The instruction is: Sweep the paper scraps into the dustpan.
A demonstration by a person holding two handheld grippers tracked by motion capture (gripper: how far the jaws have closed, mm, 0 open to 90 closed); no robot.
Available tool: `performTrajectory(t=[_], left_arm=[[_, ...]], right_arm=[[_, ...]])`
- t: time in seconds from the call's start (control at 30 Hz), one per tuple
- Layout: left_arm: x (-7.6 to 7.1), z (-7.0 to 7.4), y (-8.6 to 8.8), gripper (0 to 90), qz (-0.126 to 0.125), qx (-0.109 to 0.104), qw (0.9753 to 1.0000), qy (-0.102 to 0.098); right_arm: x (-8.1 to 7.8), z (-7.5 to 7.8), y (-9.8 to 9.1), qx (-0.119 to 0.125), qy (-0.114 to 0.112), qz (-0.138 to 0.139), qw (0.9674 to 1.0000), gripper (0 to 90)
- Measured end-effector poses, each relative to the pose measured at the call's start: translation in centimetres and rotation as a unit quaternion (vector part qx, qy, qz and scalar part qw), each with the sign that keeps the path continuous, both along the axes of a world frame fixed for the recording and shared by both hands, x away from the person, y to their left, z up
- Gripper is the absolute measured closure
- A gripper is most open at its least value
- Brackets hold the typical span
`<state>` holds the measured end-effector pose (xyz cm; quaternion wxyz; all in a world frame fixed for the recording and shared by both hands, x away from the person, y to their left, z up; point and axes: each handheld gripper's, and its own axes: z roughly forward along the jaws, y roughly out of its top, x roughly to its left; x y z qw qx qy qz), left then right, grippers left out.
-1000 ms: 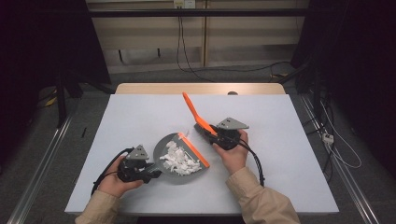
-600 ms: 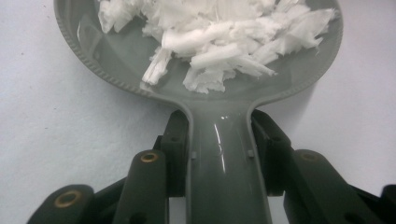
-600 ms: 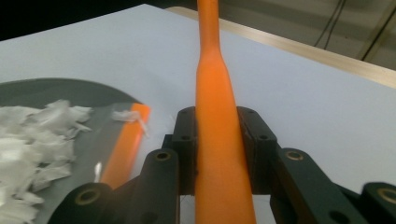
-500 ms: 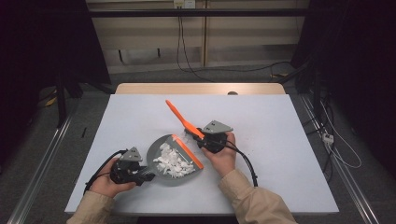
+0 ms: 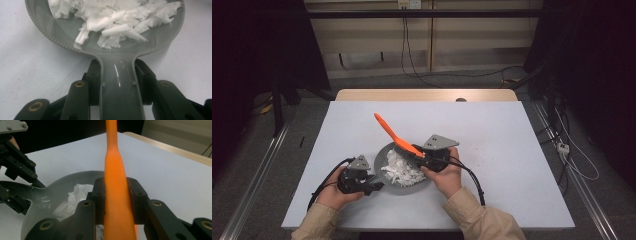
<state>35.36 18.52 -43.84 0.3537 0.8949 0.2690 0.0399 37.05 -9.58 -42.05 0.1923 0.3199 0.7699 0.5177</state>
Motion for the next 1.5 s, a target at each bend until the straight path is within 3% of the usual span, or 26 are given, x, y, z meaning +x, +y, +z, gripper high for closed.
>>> performTrajectory(t=[0.17, 0.27, 0.3, 0.33, 0.47, 0.5, 0.63, 0.7, 0.77, 0.87, 0.93, 0.97, 1.0, 1.13, 1.27, 1.3, 1.33, 1.47, 1.5], left_arm=[[-0.5, 0.2, 0.0, 63.0, -0.015, -0.005, 0.9998, -0.011], [-1.0, 0.3, -0.2, 63.0, -0.032, -0.012, 0.9994, -0.01], [-1.2, 0.4, -0.4, 63.0, -0.032, 0.0, 0.9994, -0.014], [-1.2, 0.2, -0.5, 63.0, -0.037, -0.012, 0.9992, -0.007], [-1.4, 0.3, -1.2, 63.0, -0.046, -0.007, 0.9989, -0.005], [-1.4, 0.2, -1.3, 63.0, -0.051, -0.014, 0.9986, 0.001], [-1.6, 0.2, -1.7, 62.9, -0.054, -0.009, 0.9985, 0.002], [-1.5, 0.1, -1.7, 62.9, -0.053, -0.006, 0.9986, 0.004], [-1.5, 0.1, -1.7, 62.9, -0.053, -0.003, 0.9986, 0.005], [-1.4, 0.1, -1.7, 62.9, -0.054, -0.003, 0.9985, 0.006], [-1.4, 0.0, -1.8, 62.9, -0.052, -0.001, 0.9986, 0.01], [-1.4, 0.0, -1.8, 62.8, -0.053, -0.002, 0.9986, 0.011], [-1.4, 0.0, -1.8, 62.8, -0.053, -0.002, 0.9986, 0.01], [-1.3, 0.0, -2.0, 62.9, -0.044, 0.003, 0.999, 0.006], [-1.2, 0.0, -2.1, 62.9, -0.048, 0.004, 0.9988, 0.012], [-1.2, 0.0, -2.2, 62.9, -0.049, 0.005, 0.9987, 0.011], [-1.1, 0.1, -2.2, 62.9, -0.048, 0.005, 0.9988, 0.01], [-1.1, -0.1, -2.4, 62.7, -0.041, 0.003, 0.9991, 0.009], [-1.2, -0.1, -2.5, 62.7, -0.04, 0.004, 0.9991, 0.008]], right_arm=[[-0.2, 0.7, -2.2, 0.021, 0.002, -0.017, 0.9996, 71.4], [-0.5, 0.8, -3.8, 0.019, 0.002, -0.035, 0.9992, 71.4], [-0.5, 0.6, -4.3, 0.022, 0.004, -0.039, 0.999, 71.4], [-0.6, 0.5, -4.8, 0.021, 0.004, -0.045, 0.9988, 71.4], [-1.2, -0.5, -6.0, 0.004, 0.005, -0.066, 0.9978, 71.4], [-1.3, -0.8, -6.1, -0.002, 0.007, -0.069, 0.9976, 71.4], [-1.5, -1.9, -6.3, -0.015, 0.006, -0.072, 0.9973, 71.2], [-1.5, -1.7, -6.3, -0.017, 0.011, -0.071, 0.9973, 70.7], [-1.3, -1.4, -6.4, -0.007, 0.031, -0.067, 0.9972, 67.8], [-0.9, -0.6, -6.4, -0.032, 0.033, -0.071, 0.9964, 60.2], [-0.5, -0.5, -6.2, -0.041, 0.048, -0.068, 0.9957, 63.6], [-0.4, -0.6, -6.0, -0.053, 0.056, -0.07, 0.9946, 70.4], [-0.2, -0.8, -5.9, -0.064, 0.065, -0.072, 0.9932, 71.0], [-0.4, -0.8, -5.2, -0.067, 0.076, -0.073, 0.9922, 71.6], [-1.1, -1.0, -4.2, -0.046, 0.076, -0.08, 0.9928, 71.6], [-1.2, -1.0, -4.0, -0.024, 0.086, -0.082, 0.9926, 71.6], [-1.3, -1.0, -3.8, -0.005, 0.084, -0.08, 0.9932, 71.7], [-1.7, -0.8, -2.3, 0.029, 0.091, -0.05, 0.9941, 71.7], [-1.8, -0.7, -2.0, 0.028, 0.082, -0.048, 0.9951, 71.6]])
